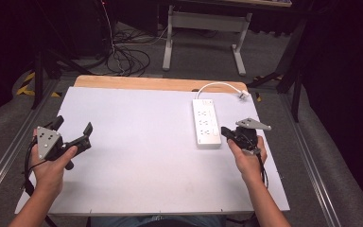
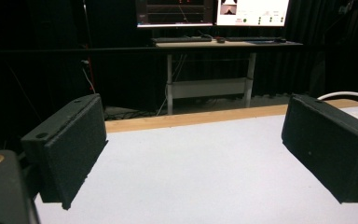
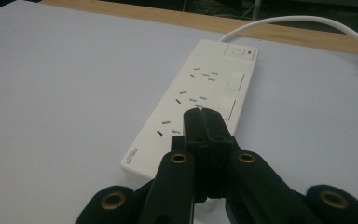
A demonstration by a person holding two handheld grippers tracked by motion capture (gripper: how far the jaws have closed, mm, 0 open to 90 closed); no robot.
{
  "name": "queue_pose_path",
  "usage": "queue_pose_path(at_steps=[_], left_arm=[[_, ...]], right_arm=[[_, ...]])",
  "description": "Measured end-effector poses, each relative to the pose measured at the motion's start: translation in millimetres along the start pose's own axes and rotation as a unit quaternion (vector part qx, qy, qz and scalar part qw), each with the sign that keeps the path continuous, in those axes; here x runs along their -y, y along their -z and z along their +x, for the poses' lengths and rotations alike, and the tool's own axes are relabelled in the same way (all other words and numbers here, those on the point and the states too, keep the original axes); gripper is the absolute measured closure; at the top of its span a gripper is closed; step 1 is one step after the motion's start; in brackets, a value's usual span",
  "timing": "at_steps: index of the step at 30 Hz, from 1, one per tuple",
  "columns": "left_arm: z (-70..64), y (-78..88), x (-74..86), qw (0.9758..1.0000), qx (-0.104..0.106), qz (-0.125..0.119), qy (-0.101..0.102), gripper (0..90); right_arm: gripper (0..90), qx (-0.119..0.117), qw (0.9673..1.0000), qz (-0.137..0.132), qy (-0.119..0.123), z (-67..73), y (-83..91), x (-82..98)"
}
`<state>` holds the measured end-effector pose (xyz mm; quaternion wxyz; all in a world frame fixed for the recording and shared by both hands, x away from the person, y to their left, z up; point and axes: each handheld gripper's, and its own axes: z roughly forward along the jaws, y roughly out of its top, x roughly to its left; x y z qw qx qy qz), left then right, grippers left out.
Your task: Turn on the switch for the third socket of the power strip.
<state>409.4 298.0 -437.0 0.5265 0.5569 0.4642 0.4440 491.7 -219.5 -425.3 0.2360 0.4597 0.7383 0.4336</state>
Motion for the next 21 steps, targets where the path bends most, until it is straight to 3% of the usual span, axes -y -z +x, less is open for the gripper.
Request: queue_pose_path(at_steps=[12, 21], left_arm=[[-0.7, -0.1, 0.1, 1.0, 0.002, 0.0, 0.0, 7.0], [-0.7, -0.4, 0.1, 1.0, 0.002, 0.001, -0.002, 7.0]], right_arm=[[90.0, 0.009, 0.9998, 0.016, 0.001, 2.7, -13.9, -8.7], [90.0, 0.017, 0.9995, 0.025, -0.003, -2.7, -18.6, -9.2]])
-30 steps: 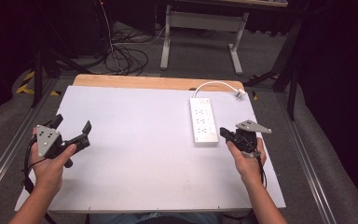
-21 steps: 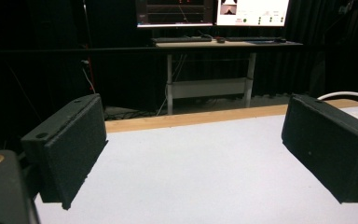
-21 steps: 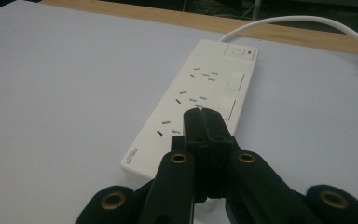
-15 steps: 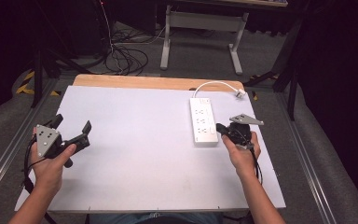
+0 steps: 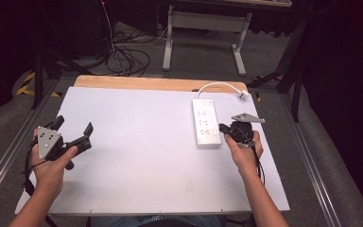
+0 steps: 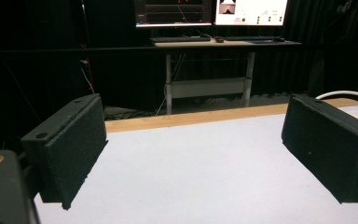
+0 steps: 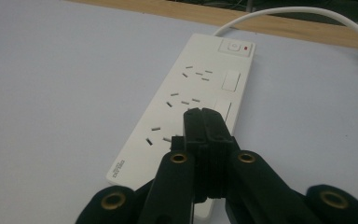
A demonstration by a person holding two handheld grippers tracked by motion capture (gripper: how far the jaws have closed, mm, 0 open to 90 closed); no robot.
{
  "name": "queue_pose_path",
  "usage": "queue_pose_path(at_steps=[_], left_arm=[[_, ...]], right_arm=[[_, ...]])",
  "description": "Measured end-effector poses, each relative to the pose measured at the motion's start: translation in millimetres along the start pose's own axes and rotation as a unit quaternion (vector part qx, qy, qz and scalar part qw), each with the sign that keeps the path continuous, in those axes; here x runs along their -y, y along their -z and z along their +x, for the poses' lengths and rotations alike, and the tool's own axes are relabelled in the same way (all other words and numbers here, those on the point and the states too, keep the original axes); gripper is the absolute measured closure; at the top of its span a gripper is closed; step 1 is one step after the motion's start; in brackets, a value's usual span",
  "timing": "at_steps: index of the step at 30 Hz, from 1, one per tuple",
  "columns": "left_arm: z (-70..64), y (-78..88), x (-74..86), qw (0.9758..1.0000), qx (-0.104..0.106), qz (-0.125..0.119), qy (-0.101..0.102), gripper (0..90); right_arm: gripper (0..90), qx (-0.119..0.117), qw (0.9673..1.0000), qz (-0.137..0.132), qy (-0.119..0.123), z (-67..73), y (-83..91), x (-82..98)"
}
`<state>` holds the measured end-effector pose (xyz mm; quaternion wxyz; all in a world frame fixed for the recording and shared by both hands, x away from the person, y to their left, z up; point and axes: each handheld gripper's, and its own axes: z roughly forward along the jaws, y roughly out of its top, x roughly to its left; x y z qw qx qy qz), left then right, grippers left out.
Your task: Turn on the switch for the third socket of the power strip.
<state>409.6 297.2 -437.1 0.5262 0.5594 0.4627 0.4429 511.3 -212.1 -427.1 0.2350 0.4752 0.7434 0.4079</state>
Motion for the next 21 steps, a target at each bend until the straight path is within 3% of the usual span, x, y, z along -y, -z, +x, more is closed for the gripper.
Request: queue_pose_path(at_steps=[21], left_arm=[[0.1, -0.2, -0.4, 1.0, 0.003, -0.001, -0.001, 7.1]], right_arm=[[90.0, 0.011, 0.9996, 0.024, 0.005, 2.5, -18.0, -8.8]])
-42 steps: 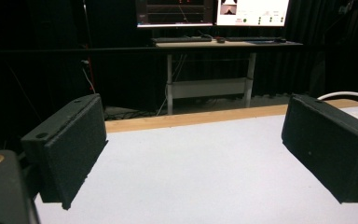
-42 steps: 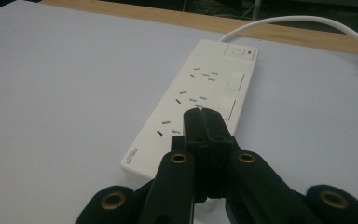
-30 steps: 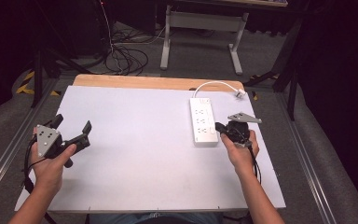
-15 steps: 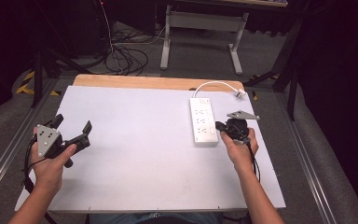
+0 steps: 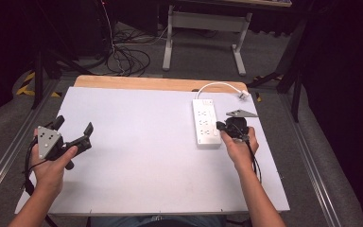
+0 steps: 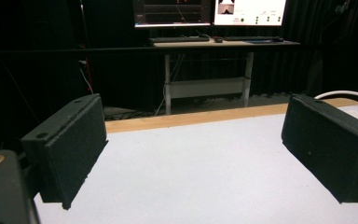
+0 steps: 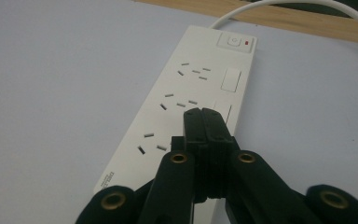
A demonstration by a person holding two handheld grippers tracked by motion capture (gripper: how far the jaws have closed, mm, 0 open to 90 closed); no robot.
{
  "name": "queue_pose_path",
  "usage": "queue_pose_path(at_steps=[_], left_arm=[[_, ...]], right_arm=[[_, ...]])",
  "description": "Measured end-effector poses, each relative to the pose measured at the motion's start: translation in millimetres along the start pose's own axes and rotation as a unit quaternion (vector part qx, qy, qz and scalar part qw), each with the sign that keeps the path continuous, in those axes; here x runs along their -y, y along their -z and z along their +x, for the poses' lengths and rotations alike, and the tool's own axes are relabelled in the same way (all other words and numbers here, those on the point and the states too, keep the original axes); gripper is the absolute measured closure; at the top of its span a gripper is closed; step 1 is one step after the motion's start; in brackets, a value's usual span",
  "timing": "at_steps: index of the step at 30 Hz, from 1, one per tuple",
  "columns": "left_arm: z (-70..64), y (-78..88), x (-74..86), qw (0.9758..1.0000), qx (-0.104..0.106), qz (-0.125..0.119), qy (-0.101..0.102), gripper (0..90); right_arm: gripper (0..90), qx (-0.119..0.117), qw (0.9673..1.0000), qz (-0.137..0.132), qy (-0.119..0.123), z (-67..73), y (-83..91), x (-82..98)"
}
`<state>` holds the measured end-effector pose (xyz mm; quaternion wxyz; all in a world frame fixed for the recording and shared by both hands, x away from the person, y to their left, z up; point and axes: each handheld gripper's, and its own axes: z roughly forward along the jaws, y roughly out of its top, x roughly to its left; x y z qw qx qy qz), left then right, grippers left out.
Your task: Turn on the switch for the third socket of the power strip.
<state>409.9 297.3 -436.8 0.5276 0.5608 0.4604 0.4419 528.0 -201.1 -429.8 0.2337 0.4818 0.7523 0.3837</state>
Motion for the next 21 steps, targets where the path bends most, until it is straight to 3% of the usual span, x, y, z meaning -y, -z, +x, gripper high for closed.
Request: queue_pose_path(at_steps=[21], left_arm=[[-0.1, -0.1, 0.1, 1.0, 0.002, 0.002, 0.0, 7.4]], right_arm=[[90.0, 0.006, 0.9997, 0.024, 0.002, -3.8, -10.9, -1.9]])
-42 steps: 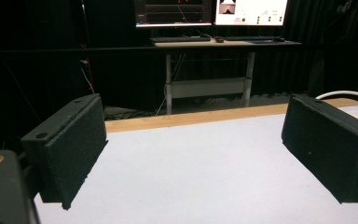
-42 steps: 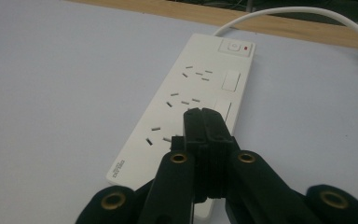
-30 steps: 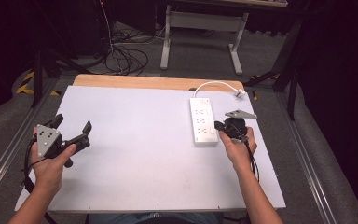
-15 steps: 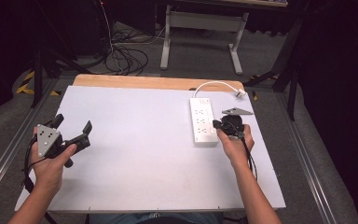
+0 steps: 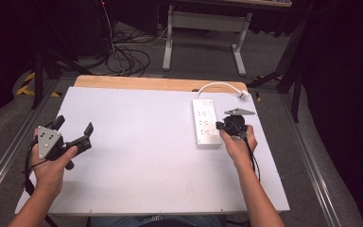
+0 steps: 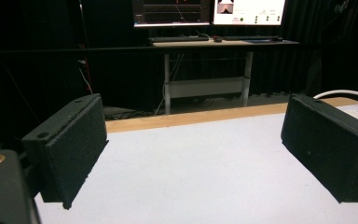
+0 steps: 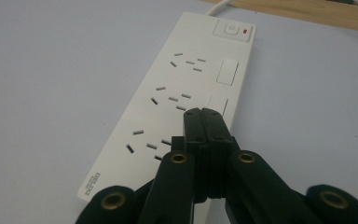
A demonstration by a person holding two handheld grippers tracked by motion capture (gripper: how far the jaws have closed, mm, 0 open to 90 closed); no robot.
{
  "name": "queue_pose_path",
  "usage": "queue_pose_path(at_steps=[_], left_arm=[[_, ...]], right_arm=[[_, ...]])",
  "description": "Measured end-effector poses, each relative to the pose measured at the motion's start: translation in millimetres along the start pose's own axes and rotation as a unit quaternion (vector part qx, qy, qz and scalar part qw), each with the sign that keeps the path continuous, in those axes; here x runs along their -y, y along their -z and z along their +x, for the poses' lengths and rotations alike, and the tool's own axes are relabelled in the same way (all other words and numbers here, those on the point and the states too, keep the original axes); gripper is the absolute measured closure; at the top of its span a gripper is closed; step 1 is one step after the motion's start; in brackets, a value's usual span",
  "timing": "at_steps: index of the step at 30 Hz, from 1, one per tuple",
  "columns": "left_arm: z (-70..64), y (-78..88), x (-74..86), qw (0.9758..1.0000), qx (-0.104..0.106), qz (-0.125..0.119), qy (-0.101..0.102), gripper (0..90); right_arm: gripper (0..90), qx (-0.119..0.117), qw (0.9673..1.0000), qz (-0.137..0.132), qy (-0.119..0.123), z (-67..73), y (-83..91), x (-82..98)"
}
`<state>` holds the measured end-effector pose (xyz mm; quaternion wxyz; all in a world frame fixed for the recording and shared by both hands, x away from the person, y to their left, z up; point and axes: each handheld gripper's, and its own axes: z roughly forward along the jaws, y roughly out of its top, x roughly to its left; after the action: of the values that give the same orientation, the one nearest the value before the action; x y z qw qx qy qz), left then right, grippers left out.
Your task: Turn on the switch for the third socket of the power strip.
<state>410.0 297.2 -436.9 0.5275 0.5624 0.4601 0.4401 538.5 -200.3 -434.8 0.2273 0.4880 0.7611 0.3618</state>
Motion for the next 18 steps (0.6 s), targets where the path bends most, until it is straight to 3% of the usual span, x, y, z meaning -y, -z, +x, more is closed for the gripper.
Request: queue_pose_path(at_steps=[18], left_arm=[[0.5, 0.3, -0.1, 1.0, 0.001, 0.0, 0.001, 7.7]], right_arm=[[90.0, 0.006, 0.9998, 0.019, 0.002, 0.7, -9.4, -3.7]])
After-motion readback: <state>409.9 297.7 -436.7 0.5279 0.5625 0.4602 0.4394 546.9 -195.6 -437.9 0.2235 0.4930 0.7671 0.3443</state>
